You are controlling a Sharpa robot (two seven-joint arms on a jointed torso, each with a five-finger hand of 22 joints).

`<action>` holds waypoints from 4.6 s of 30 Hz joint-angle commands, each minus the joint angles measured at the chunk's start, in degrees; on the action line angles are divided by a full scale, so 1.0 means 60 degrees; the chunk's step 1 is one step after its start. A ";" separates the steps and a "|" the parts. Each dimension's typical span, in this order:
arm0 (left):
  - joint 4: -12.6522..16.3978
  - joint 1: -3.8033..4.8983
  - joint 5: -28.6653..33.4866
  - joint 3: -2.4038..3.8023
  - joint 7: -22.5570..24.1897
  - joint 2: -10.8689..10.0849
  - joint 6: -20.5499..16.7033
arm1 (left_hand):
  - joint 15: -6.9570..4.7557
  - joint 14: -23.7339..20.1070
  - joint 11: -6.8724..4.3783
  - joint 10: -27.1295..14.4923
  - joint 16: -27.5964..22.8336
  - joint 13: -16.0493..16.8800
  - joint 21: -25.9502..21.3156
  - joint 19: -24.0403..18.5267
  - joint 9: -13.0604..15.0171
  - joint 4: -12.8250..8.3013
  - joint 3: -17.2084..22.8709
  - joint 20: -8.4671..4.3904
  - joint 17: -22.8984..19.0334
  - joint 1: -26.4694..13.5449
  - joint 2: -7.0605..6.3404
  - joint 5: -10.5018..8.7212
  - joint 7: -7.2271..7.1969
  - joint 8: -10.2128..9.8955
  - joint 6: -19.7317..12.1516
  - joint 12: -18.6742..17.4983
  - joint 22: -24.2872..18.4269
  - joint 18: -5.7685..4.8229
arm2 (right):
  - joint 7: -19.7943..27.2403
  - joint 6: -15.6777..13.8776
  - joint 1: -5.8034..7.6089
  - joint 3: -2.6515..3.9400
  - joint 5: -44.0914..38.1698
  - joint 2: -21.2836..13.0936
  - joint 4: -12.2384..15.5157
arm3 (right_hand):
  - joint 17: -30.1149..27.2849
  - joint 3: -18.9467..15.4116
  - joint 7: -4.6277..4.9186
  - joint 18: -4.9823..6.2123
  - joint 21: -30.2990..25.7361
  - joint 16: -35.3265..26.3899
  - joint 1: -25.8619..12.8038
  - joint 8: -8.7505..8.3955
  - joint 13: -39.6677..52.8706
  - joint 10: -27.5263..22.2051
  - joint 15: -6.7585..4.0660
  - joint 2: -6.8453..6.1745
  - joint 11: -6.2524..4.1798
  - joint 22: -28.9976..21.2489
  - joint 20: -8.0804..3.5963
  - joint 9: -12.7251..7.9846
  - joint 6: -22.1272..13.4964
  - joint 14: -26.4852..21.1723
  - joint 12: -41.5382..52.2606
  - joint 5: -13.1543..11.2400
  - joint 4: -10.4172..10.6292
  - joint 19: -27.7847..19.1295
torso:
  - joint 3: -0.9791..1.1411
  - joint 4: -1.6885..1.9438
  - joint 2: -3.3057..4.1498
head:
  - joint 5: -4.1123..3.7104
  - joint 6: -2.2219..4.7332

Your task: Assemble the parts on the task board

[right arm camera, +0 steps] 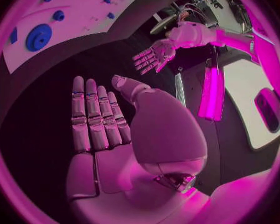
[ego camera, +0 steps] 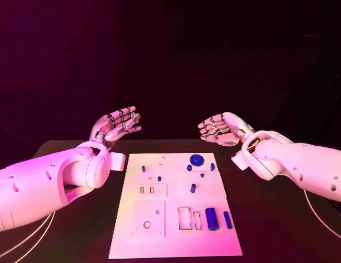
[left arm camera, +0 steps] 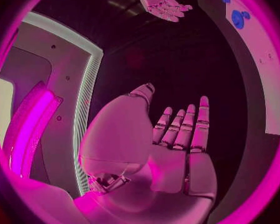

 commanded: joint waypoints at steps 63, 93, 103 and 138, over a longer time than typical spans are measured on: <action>0.2736 0.0171 -0.0327 0.0179 -0.0120 -0.1752 0.1257 | -0.1019 0.3660 -0.0595 0.4549 0.2361 0.0225 0.2281 0.3099 0.0780 -0.0050 0.0824 -0.0859 0.2715 0.0276 -0.0592 0.0000 0.0692 0.1197 0.2855 0.0295 0.0853 0.0352 | -0.3353 0.2396 0.0087 -0.0007 -0.7765 0.0797 -0.0147 | 0.8211 -0.0021 -0.0731 -0.0879 0.9830 0.8651 0.0012 0.0099 0.0563 0.1260 -0.1155 -0.1009 -0.0868 1.0291 -0.1097 0.0860 0.1425 0.3746 0.0185 0.0227 0.1336 0.3909 | 0.0031 0.0516 0.1496 | -0.0499 0.0110; 0.2615 0.0218 -0.0335 0.0183 -0.0269 -0.1783 0.1261 | -0.1024 0.3545 -0.0590 0.4572 0.2447 0.0220 0.2453 0.3033 0.0808 -0.0178 0.0984 -0.0878 0.2932 0.0443 -0.0586 0.0020 0.0702 0.1185 0.2844 0.0217 0.0956 0.0351 | -0.3863 0.0304 0.0205 0.0058 -0.7653 0.0872 0.0249 | 0.8945 0.0746 -0.1052 -0.1038 1.0509 0.9530 0.0241 0.0871 0.0902 0.2178 -0.1428 -0.0373 -0.1221 1.1319 -0.1339 0.1684 0.2147 0.3843 0.0432 0.0032 0.1138 0.4240 | 0.0017 0.0554 0.1571 | -0.0481 0.0251; 0.2611 0.0228 -0.0334 0.0182 -0.0287 -0.1775 0.1270 | -0.1024 0.3520 -0.0587 0.4574 0.2461 0.0218 0.2496 0.3011 0.0813 -0.0212 0.1021 -0.0883 0.2976 0.0480 -0.0595 0.0020 0.0708 0.1180 0.2838 0.0198 0.0982 0.0348 | -0.4270 0.0043 0.0289 0.0075 -0.7745 0.1499 -0.0195 | 0.8948 0.0734 -0.1067 -0.1039 1.0516 0.9550 0.0171 0.0923 0.0915 0.2151 -0.1428 -0.0397 -0.1221 1.1334 -0.1340 0.1760 0.2130 0.3842 0.0397 -0.0023 0.1138 0.4236 | 0.0010 0.0605 0.1622 | -0.0487 0.0316; 0.2651 0.0338 -0.0338 0.0183 -0.0314 -0.1629 0.1321 | -0.1023 0.3495 -0.0585 0.4581 0.2477 0.0217 0.2551 0.2984 0.0820 -0.0248 0.1069 -0.0888 0.3028 0.0515 -0.0595 0.0021 0.0710 0.1176 0.2838 0.0179 0.1016 0.0344 | -0.4154 0.0215 0.0094 0.0073 -0.7715 0.3155 -0.1793 | 0.8962 0.0774 -0.1033 -0.1033 1.0504 0.9589 0.0118 0.0931 0.0928 0.2072 -0.1408 -0.0426 -0.1189 1.1327 -0.1331 0.1850 0.1993 0.3836 0.0320 -0.0093 0.1106 0.4210 | -0.0015 0.0687 0.1725 | -0.0402 0.0270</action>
